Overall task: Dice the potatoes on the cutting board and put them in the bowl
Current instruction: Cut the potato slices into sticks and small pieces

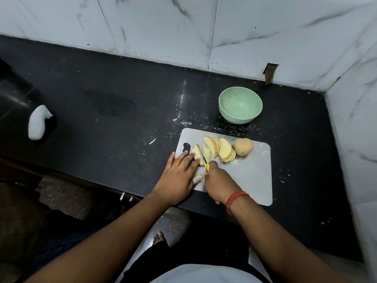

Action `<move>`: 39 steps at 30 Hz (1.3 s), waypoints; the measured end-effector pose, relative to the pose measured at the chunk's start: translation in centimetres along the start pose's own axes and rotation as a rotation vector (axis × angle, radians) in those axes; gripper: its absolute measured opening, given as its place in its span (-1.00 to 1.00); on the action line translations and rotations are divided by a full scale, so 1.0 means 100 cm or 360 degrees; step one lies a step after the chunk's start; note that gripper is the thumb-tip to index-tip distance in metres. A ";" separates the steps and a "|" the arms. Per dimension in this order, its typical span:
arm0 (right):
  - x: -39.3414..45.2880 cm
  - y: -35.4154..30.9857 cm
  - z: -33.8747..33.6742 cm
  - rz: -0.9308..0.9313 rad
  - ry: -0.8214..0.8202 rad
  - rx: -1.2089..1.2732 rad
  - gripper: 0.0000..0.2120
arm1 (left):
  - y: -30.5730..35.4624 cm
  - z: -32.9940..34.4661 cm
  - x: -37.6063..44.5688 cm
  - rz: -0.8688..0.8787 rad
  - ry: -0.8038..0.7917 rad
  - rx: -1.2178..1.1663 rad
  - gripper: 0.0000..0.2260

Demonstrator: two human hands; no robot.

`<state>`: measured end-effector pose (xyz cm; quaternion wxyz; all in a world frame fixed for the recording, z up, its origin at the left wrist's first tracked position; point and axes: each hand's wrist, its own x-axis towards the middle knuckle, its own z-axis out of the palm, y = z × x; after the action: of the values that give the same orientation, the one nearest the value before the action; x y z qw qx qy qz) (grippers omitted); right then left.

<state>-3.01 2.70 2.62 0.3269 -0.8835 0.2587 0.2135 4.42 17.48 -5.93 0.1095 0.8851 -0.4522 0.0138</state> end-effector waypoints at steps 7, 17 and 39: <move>0.004 -0.005 -0.001 -0.0034 -0.0014 -0.0125 -0.66 | -0.012 0.002 -0.001 0.0124 0.0094 -0.0010 -0.47; 0.004 -0.019 -0.001 0.0056 -0.0146 -0.0392 -0.37 | -0.019 0.007 0.003 0.0205 0.0050 -0.0060 -0.49; 0.002 -0.012 -0.003 -0.0403 -0.0677 -0.1692 -0.73 | -0.015 0.005 0.002 0.0127 0.0104 0.0094 -0.51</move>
<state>-2.08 3.25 3.27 -0.0936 -0.8880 -0.0627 0.4458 5.75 18.06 -6.65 0.0973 0.8682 -0.4828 0.0604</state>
